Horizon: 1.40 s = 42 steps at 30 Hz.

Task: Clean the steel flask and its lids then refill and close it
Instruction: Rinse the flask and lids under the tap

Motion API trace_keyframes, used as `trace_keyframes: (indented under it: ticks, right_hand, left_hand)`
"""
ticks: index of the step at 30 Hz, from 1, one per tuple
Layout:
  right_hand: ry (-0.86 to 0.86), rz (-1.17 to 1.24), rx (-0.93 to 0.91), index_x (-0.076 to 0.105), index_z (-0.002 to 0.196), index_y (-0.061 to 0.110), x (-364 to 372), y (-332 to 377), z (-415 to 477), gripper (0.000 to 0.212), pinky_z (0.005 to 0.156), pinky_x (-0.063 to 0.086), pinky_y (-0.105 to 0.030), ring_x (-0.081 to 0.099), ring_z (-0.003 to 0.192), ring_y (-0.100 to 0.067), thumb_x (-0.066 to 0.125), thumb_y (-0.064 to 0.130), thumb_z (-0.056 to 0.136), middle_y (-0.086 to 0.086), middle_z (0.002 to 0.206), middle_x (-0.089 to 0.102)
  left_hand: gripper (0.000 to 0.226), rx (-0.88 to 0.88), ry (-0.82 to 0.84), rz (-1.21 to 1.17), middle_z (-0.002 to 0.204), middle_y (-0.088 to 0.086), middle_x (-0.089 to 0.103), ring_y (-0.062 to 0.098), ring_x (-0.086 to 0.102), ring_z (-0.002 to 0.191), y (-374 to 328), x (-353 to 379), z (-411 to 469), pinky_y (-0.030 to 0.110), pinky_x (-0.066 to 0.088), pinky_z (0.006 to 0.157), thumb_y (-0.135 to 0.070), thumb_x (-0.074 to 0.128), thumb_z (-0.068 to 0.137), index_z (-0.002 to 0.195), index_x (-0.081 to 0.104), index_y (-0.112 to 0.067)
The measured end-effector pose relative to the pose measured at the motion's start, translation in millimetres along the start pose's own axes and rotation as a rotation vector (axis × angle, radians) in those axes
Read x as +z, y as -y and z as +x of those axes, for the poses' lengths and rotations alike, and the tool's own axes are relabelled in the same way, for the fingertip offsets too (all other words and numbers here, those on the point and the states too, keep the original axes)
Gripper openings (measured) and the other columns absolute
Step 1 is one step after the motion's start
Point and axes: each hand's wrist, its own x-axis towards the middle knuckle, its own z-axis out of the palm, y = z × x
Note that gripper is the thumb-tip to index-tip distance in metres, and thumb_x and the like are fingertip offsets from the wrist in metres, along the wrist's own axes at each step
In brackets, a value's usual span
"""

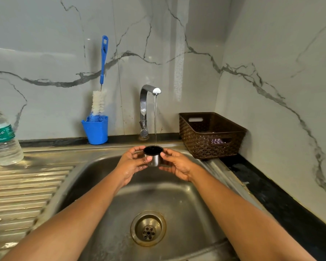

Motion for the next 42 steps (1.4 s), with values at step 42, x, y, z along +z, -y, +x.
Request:
trace_keyframes:
  ticks: [42]
  right_hand:
    - [-0.020,-0.537,0.468,0.053,0.118,-0.006,0.5,-4.4,-2.7,0.052,0.067,0.056,-0.025,0.067,0.069,-0.020,0.062,0.036,0.089,-0.016,0.085,0.065]
  left_hand:
    - [0.043,-0.489,0.086,0.499,0.098,0.017,0.070,0.023,0.069,0.086,3.2,-8.2,-5.6,0.027,0.058,0.070,-0.035,0.069,0.082,0.109,0.063,-0.002]
